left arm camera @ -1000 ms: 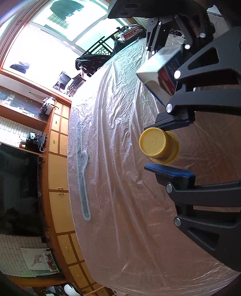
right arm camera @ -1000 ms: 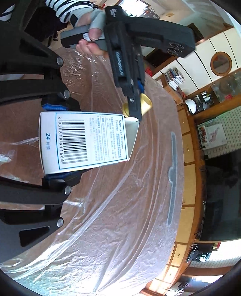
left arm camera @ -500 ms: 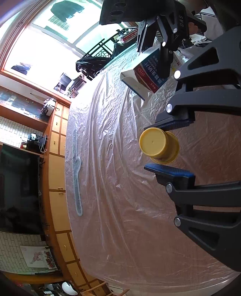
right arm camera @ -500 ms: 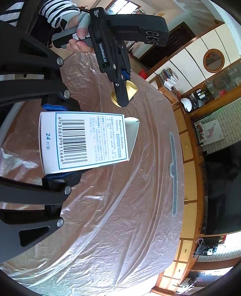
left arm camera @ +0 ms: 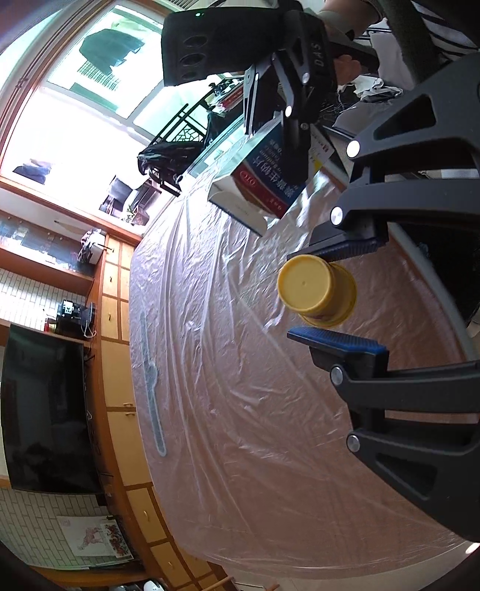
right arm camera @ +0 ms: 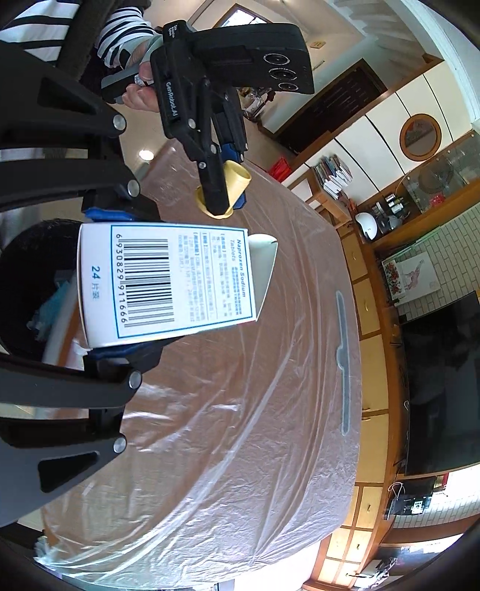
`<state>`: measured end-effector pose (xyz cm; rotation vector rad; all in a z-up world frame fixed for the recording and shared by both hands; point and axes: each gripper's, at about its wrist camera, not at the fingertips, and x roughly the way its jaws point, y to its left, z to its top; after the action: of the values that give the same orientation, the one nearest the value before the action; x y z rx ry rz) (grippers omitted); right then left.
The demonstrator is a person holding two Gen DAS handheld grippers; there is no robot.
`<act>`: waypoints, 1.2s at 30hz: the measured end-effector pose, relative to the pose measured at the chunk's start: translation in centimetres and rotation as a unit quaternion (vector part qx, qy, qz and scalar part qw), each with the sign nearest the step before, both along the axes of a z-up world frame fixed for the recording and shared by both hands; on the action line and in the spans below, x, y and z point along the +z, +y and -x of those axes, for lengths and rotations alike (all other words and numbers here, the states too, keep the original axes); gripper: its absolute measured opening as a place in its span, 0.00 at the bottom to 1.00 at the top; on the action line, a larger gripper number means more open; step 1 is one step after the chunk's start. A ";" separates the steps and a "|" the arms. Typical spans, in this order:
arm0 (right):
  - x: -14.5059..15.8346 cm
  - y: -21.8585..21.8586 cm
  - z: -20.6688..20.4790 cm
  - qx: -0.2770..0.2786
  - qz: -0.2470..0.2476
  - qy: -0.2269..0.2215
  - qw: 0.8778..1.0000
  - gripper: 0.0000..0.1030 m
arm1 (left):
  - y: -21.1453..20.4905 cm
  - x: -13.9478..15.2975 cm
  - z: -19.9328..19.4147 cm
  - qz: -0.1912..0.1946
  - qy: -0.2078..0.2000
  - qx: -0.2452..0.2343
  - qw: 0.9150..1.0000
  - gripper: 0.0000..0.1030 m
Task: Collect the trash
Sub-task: 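Carry the milk carton and yellow cup over the black bin with both tools, then open both tools to drop the carton and cup into the bin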
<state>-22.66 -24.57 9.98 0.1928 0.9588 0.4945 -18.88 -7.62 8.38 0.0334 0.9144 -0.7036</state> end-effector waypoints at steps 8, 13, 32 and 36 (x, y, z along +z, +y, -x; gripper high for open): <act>-0.5 0.2 3.4 0.022 0.010 0.011 1.000 0.45 | 0.4 0.0 3.4 -0.003 0.014 -0.027 1.000 0.35; -0.9 0.4 5.5 0.036 0.011 0.024 0.999 0.45 | 0.3 -0.5 5.2 -0.011 0.024 -0.045 0.999 0.35; -5.5 1.7 11.3 0.076 0.067 0.091 0.991 0.45 | -2.7 -6.6 10.0 -0.069 0.081 -0.133 0.985 0.35; -7.5 2.6 10.9 0.080 0.087 0.100 0.988 0.45 | -3.1 -8.3 9.5 -0.080 0.094 -0.126 0.984 0.35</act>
<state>-33.60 -21.94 2.45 0.0077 1.2147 0.5423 -28.35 -10.74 0.09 0.2310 1.1594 -0.8765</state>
